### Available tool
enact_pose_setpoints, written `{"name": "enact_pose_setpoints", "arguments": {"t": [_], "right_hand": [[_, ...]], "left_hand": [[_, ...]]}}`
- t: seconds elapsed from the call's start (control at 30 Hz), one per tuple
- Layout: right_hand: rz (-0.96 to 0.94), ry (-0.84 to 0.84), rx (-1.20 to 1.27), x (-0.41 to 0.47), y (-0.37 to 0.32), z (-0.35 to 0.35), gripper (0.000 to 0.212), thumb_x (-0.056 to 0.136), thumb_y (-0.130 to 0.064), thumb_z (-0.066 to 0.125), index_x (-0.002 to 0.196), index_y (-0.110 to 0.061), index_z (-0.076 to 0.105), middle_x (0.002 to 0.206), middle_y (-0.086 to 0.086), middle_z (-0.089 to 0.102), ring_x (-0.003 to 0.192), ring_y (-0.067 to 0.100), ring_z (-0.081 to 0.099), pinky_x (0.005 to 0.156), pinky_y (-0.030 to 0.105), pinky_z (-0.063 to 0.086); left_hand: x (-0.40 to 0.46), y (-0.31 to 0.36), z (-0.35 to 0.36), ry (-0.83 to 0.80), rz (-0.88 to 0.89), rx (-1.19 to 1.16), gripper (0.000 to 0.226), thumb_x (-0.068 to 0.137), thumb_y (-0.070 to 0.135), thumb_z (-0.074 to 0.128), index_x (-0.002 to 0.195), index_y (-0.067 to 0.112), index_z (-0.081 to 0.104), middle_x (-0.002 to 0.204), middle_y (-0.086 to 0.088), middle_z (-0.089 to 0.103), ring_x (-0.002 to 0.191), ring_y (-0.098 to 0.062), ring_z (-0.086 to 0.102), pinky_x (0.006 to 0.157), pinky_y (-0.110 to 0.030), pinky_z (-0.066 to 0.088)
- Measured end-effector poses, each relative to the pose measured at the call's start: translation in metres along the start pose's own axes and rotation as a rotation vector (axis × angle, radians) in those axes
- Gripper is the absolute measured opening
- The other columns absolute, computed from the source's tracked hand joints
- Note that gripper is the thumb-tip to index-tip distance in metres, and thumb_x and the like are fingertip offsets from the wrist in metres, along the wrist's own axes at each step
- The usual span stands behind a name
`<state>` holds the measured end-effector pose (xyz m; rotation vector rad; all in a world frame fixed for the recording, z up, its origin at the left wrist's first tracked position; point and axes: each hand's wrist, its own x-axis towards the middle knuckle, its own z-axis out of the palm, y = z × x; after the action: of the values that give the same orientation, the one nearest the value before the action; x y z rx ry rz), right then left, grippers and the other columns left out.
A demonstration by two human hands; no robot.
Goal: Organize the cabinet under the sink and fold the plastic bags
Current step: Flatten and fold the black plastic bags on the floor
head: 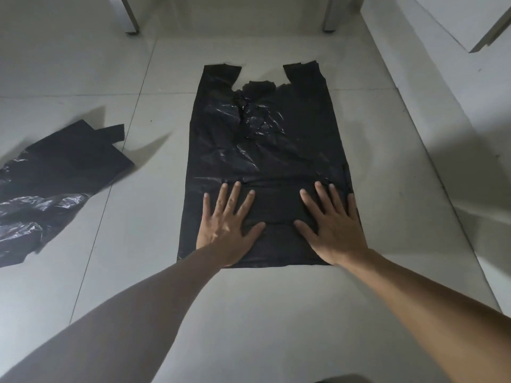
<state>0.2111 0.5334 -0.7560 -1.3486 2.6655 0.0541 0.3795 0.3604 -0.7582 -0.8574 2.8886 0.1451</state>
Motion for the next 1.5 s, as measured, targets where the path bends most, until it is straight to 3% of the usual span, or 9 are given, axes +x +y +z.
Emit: {"name": "enact_pose_setpoints", "arguments": {"t": [0.33, 0.47, 0.57, 0.73, 0.87, 1.0, 1.1, 1.27, 1.5], "right_hand": [[0.058, 0.017, 0.002, 0.001, 0.002, 0.003, 0.076, 0.087, -0.074, 0.002, 0.153, -0.037, 0.004, 0.164, 0.001, 0.002, 0.150, 0.030, 0.002, 0.115, 0.061, 0.005], [0.075, 0.081, 0.012, 0.005, -0.006, -0.007, 0.074, 0.091, -0.068, 0.009, 0.154, -0.031, 0.010, 0.163, 0.006, 0.007, 0.149, 0.035, 0.005, 0.115, 0.062, 0.007], [0.059, 0.087, 0.026, 0.010, -0.009, -0.005, 0.072, 0.092, -0.068, 0.008, 0.155, -0.032, 0.007, 0.164, 0.006, 0.005, 0.149, 0.033, 0.006, 0.117, 0.061, 0.007], [0.087, 0.057, -0.002, 0.007, -0.005, 0.005, 0.074, 0.091, -0.070, 0.004, 0.155, -0.033, 0.009, 0.163, 0.006, 0.009, 0.149, 0.032, 0.010, 0.117, 0.060, 0.010], [0.085, 0.036, -0.002, 0.009, -0.006, 0.001, 0.076, 0.090, -0.070, 0.005, 0.155, -0.031, 0.008, 0.163, 0.007, 0.009, 0.149, 0.034, 0.008, 0.116, 0.061, 0.009], [0.053, 0.105, 0.048, 0.023, -0.019, -0.015, 0.074, 0.092, -0.063, 0.014, 0.155, -0.025, 0.007, 0.163, 0.008, 0.007, 0.150, 0.033, 0.003, 0.118, 0.058, 0.006], [0.006, 0.125, 0.088, 0.038, -0.029, -0.016, 0.070, 0.093, -0.062, 0.017, 0.155, -0.031, 0.009, 0.164, 0.004, 0.005, 0.150, 0.031, 0.004, 0.118, 0.057, 0.004], [0.103, 0.069, 0.047, 0.040, -0.017, 0.004, 0.072, 0.090, -0.070, 0.013, 0.154, -0.037, 0.005, 0.164, 0.002, 0.001, 0.150, 0.027, -0.003, 0.119, 0.056, 0.000], [0.067, 0.073, 0.026, 0.051, -0.022, -0.007, 0.074, 0.089, -0.069, 0.011, 0.154, -0.034, 0.005, 0.164, 0.005, -0.001, 0.150, 0.033, -0.005, 0.117, 0.061, 0.001]], "left_hand": [[-0.011, -0.009, 0.002, 0.009, -0.167, -0.015, 0.088, 0.078, 0.083, 0.002, 0.152, 0.035, -0.007, 0.161, 0.000, -0.013, 0.146, -0.034, -0.013, 0.116, -0.058, -0.002], [-0.010, -0.002, -0.004, 0.071, -0.094, -0.010, 0.082, 0.084, 0.075, 0.006, 0.153, 0.032, 0.001, 0.162, -0.005, -0.008, 0.147, -0.032, -0.011, 0.115, -0.059, -0.001], [-0.007, 0.001, -0.003, 0.064, -0.019, -0.023, 0.075, 0.088, 0.071, 0.006, 0.152, 0.034, -0.003, 0.161, -0.002, -0.014, 0.147, -0.028, -0.015, 0.116, -0.058, -0.002], [-0.008, -0.006, 0.005, 0.005, -0.079, -0.016, 0.078, 0.084, 0.075, 0.000, 0.150, 0.037, -0.014, 0.159, 0.002, -0.020, 0.145, -0.027, -0.022, 0.116, -0.056, -0.003], [-0.008, -0.006, 0.001, 0.002, -0.113, -0.025, 0.080, 0.083, 0.076, -0.001, 0.151, 0.034, -0.012, 0.160, 0.000, -0.018, 0.146, -0.028, -0.021, 0.116, -0.057, -0.004], [0.008, 0.002, -0.013, 0.109, 0.021, -0.064, 0.072, 0.091, 0.062, 0.006, 0.153, 0.028, 0.003, 0.161, -0.003, -0.010, 0.148, -0.025, -0.012, 0.117, -0.056, -0.003], [0.028, 0.006, -0.015, 0.126, 0.128, -0.068, 0.068, 0.092, 0.058, 0.011, 0.154, 0.029, 0.009, 0.162, -0.003, -0.005, 0.149, -0.023, -0.009, 0.118, -0.055, -0.001], [0.035, -0.025, 0.000, 0.018, -0.136, -0.012, 0.076, 0.085, 0.074, 0.003, 0.150, 0.038, -0.015, 0.159, 0.004, -0.019, 0.146, -0.024, -0.020, 0.117, -0.054, -0.007], [0.039, -0.017, -0.012, 0.075, -0.074, -0.020, 0.076, 0.089, 0.069, 0.010, 0.153, 0.030, -0.004, 0.161, -0.003, -0.014, 0.147, -0.026, -0.017, 0.116, -0.057, -0.005]]}}
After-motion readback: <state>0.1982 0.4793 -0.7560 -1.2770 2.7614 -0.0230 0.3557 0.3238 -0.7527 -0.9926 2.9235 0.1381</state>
